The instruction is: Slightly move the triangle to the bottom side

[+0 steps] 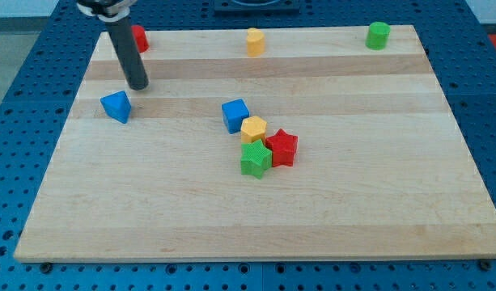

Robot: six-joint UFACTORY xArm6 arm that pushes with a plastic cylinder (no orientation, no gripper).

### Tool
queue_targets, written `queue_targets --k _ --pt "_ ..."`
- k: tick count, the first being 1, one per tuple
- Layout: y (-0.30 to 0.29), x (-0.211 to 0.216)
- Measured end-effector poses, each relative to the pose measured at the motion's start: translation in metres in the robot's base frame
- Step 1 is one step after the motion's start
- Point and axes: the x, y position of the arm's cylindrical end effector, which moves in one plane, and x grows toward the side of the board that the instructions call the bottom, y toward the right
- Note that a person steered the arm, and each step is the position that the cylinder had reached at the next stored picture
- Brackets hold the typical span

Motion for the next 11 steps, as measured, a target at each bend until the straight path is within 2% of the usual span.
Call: queue_targets --k 4,9,11 --pt "-0.011 0.028" --pt "-0.011 0.038" --pt "0.013 0.000"
